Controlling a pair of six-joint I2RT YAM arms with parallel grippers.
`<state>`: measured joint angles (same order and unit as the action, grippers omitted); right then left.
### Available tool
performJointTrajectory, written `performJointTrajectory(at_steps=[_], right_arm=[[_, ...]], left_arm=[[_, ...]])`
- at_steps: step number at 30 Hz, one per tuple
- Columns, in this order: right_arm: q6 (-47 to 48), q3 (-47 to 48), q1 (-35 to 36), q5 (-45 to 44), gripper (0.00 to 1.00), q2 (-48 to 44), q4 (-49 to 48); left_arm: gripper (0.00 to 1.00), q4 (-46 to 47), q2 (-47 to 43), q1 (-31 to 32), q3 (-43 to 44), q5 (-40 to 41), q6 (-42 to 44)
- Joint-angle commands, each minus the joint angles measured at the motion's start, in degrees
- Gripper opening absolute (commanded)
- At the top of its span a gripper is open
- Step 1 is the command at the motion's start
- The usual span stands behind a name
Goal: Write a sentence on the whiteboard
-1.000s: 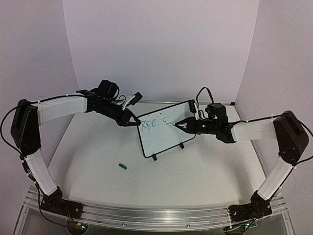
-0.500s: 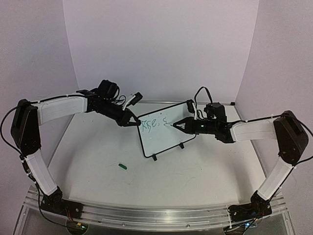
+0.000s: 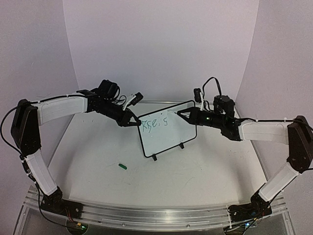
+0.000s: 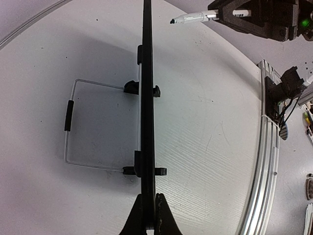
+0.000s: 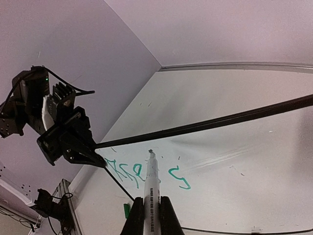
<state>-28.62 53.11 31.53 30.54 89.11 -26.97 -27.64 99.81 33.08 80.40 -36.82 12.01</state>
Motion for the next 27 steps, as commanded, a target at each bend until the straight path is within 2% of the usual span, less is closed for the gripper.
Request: performJointTrajectory(at_steps=[1, 16, 27], right_arm=[[1.1, 3.0, 0.1, -1.8, 0.00, 1.6, 0.4], [1.4, 6.5, 0.0, -2.2, 0.00, 5.2, 1.8], [1.1, 2.2, 0.1, -3.2, 0.00, 4.5, 2.3]], left_arm=[[0.00, -4.8, 1.6, 0.9, 0.5, 3.1, 2.4], [0.00, -4.8, 1.7, 1.0, 0.5, 3.3, 2.6], [0.00, -4.8, 1.6, 1.0, 0.5, 3.3, 2.6]])
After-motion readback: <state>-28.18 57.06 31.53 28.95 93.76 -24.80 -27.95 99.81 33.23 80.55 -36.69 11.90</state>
